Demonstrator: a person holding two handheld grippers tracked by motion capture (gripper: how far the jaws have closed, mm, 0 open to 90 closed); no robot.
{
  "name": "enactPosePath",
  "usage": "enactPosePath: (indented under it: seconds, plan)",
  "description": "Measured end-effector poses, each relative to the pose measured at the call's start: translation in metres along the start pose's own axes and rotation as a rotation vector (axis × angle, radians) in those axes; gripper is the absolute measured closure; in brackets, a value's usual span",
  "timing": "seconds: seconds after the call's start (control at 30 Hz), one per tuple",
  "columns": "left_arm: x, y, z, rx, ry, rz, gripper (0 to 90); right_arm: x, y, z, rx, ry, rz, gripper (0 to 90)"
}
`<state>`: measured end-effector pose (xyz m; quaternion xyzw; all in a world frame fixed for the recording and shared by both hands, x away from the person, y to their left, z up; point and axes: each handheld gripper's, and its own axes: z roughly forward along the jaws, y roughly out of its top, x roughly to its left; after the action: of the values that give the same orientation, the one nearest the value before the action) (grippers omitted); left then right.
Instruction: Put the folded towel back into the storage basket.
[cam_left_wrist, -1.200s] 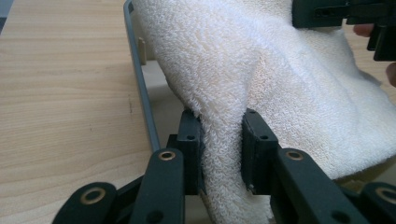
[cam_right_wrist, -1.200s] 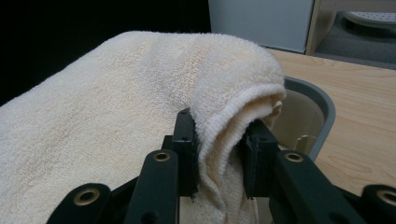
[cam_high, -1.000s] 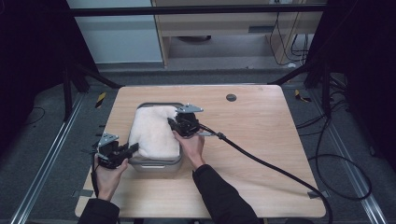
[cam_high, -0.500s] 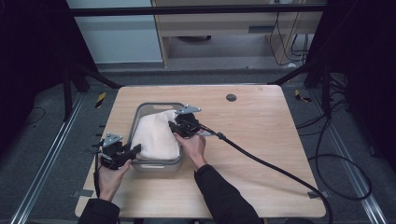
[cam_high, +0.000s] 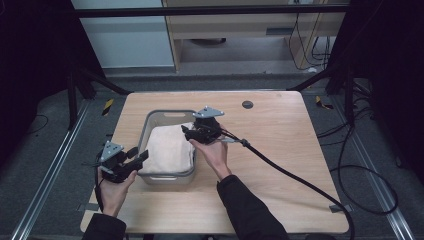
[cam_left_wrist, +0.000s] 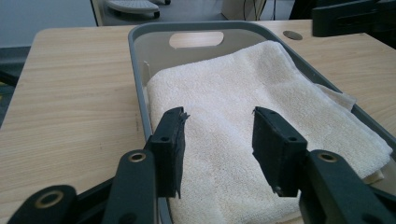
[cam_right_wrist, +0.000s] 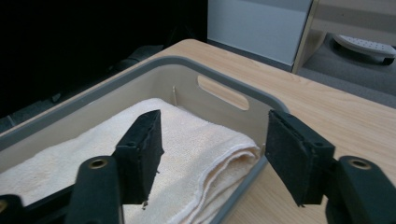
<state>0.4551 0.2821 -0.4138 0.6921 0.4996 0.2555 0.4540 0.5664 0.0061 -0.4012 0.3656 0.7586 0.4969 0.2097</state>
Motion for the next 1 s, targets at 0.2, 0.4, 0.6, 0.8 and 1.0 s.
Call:
enactPosePath:
  seconds: [0.2,0.4,0.6,0.8,1.0]
  plan:
    - [-0.003,0.001,-0.006,-0.03,0.002,0.021,44.4,-0.01,0.003,-0.026,-0.023,0.012,-0.009,29.5]
    - [-0.004,0.0,-0.006,-0.027,0.01,0.03,37.4,-0.027,-0.003,-0.055,-0.04,0.042,0.001,22.0]
    - [-0.005,-0.003,-0.006,-0.02,0.005,0.051,33.1,-0.045,-0.015,-0.083,-0.046,0.036,0.008,17.9]
    - [-0.004,-0.007,-0.012,-0.033,0.002,0.067,30.8,-0.064,-0.035,-0.116,-0.051,0.034,0.04,17.1]
    - [0.001,-0.011,-0.018,-0.044,0.017,0.081,31.9,-0.081,-0.058,-0.15,-0.052,0.0,0.038,16.9]
